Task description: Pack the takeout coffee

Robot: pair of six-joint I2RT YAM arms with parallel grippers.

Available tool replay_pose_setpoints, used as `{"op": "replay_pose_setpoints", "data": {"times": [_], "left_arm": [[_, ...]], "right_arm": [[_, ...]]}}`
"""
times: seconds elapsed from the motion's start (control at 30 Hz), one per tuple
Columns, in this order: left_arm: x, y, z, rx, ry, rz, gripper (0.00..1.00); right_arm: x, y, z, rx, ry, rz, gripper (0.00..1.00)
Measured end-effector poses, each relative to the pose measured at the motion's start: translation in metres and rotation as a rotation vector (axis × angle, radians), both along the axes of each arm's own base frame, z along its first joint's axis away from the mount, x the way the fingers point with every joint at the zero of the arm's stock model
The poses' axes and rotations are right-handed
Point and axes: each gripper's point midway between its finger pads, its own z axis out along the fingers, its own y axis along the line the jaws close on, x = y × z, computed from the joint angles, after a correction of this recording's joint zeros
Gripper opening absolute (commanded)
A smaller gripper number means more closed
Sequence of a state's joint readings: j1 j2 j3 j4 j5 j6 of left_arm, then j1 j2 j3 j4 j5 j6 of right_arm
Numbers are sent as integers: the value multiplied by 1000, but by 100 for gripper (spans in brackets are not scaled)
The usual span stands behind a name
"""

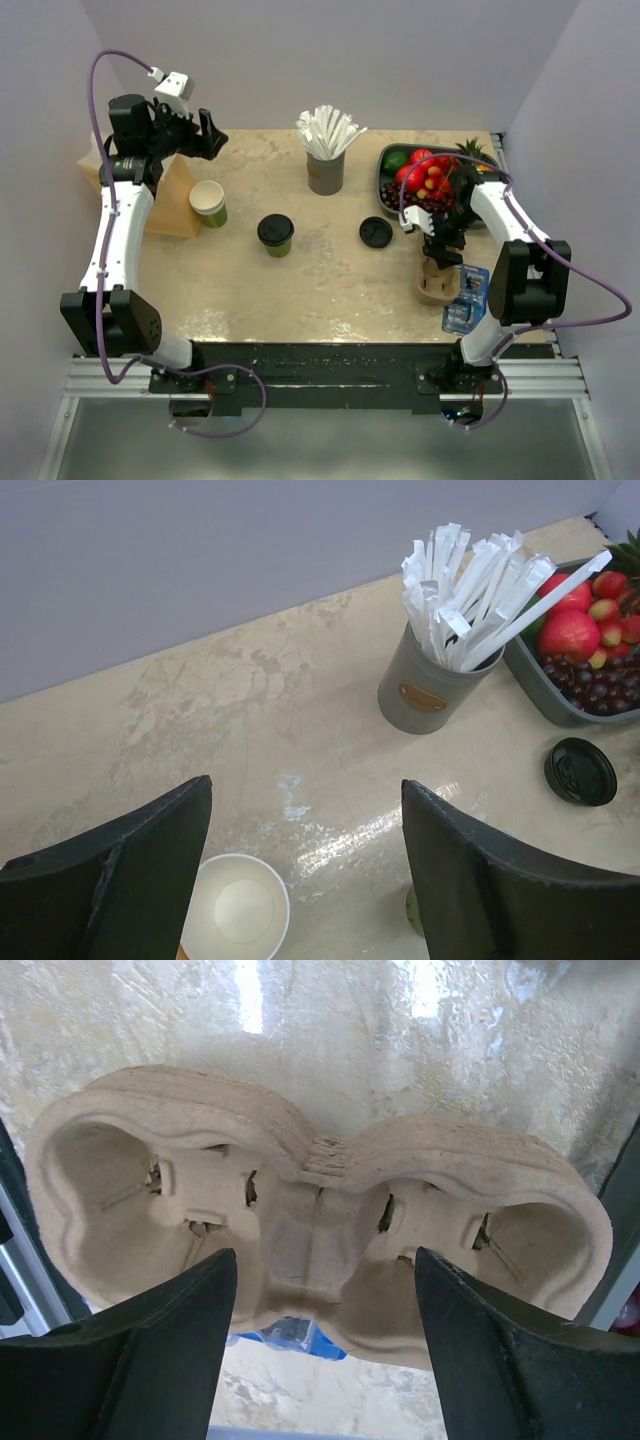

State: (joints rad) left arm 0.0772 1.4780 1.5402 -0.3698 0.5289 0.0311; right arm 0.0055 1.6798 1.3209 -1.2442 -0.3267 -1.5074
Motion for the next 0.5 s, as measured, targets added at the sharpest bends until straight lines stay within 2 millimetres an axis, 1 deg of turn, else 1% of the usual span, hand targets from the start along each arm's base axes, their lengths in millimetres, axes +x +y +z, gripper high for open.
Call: {"op": "replay_pose_setpoints", "data": {"times": [0.3,0.5], "left_arm": [[0,0,0,-1,1,-2,81],[0,0,0,-1,0,-3,81]], "right_arm": [[3,-5,-7,-29,-14,-2,66],[1,-6,-10,-33,-7,-2,57]]}}
